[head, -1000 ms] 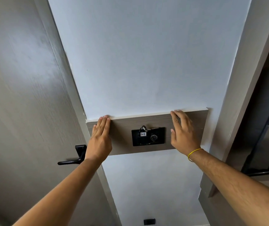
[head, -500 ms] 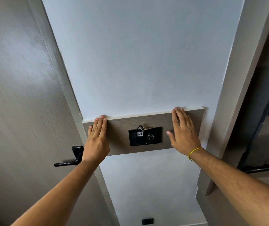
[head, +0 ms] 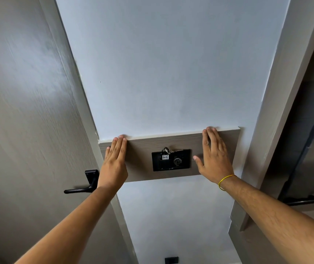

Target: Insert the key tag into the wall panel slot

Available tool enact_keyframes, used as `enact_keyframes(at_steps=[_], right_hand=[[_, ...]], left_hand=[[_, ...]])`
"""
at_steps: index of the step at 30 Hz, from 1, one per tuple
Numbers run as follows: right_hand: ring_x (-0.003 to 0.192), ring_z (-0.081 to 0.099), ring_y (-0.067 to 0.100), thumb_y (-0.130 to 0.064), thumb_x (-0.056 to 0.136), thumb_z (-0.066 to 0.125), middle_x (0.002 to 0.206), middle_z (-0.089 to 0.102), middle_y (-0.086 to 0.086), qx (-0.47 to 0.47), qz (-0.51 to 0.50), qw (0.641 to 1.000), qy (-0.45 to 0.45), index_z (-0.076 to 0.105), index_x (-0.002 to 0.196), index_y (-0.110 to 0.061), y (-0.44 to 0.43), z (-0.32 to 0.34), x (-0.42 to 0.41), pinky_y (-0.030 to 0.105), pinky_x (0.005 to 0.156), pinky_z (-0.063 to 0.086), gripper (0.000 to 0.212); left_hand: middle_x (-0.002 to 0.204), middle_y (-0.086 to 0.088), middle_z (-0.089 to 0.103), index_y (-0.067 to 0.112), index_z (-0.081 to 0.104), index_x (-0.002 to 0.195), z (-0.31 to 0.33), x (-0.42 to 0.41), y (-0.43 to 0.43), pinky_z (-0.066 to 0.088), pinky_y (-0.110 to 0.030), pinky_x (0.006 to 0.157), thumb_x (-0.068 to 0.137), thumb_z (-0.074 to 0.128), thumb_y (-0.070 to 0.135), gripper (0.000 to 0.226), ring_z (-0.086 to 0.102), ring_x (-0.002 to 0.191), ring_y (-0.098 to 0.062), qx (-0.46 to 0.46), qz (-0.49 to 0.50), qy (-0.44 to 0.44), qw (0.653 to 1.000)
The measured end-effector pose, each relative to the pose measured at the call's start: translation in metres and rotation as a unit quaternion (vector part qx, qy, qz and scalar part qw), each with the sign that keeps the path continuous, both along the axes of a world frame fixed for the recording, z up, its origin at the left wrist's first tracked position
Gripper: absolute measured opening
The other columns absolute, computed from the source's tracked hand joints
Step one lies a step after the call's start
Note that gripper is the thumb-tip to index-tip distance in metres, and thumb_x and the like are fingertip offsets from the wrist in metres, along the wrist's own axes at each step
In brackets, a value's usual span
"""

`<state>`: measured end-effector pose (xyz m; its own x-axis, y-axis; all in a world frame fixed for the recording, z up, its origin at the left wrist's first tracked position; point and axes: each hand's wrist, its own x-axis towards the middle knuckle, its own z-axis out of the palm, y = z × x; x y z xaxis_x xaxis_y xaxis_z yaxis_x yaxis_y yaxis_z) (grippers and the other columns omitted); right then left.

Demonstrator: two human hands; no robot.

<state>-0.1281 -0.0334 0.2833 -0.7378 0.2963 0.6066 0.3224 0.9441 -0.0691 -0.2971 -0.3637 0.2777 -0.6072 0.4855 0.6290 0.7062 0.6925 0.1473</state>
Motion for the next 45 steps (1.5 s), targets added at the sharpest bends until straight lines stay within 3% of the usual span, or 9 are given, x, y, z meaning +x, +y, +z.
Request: enact_keyframes(at_steps=[32,38,41,45], right_hand=[[0.166,0.003,0.030,-0.044,0.090,0.062,0.176,0.008,0.014,0.000,-0.003,1.000,0.013,0.008,0.166,-0.005,-0.002,-0.003,-0.003,0.053,0.131,0.025,0.101],[0.166,0.004,0.030,-0.052,0.093,0.057,0.176,0.008,0.013,0.003,0.002,1.000,0.014,0.008,0.166,-0.006,-0.001,-0.003,-0.004,0.052,0.131,0.026,0.100],[0.166,0.008,0.031,-0.058,0.094,0.053,0.175,0.013,0.014,-0.002,0.001,1.000,0.003,0.013,0.165,-0.005,-0.006,0.004,0.002,0.049,0.132,0.024,0.097],[0.155,0.035,0.035,-0.058,0.093,0.048,0.163,0.035,0.012,-0.008,0.004,1.000,0.027,0.034,0.156,-0.005,-0.014,0.035,0.003,0.053,0.128,0.029,0.084]], left_hand=[[0.177,-0.004,0.009,0.013,0.012,0.167,0.001,0.003,0.001,0.010,-0.043,0.131,0.072,0.038,-0.030,0.108,-0.003,0.164,-0.022,0.008,-0.002,-0.004,1.000],[0.177,-0.003,0.010,0.013,0.013,0.167,0.002,0.002,0.002,0.013,-0.045,0.131,0.076,0.040,-0.029,0.104,0.001,0.164,-0.025,-0.002,-0.001,-0.004,1.000],[0.176,-0.005,0.016,0.010,0.019,0.166,0.013,0.011,0.003,0.018,-0.047,0.131,0.077,0.044,-0.024,0.097,0.007,0.163,-0.026,-0.005,0.007,-0.023,1.000],[0.172,-0.011,0.026,0.004,0.030,0.162,0.052,0.022,0.006,0.016,-0.045,0.132,0.085,0.048,-0.004,0.079,0.022,0.161,-0.028,0.002,0.013,-0.021,1.000]])
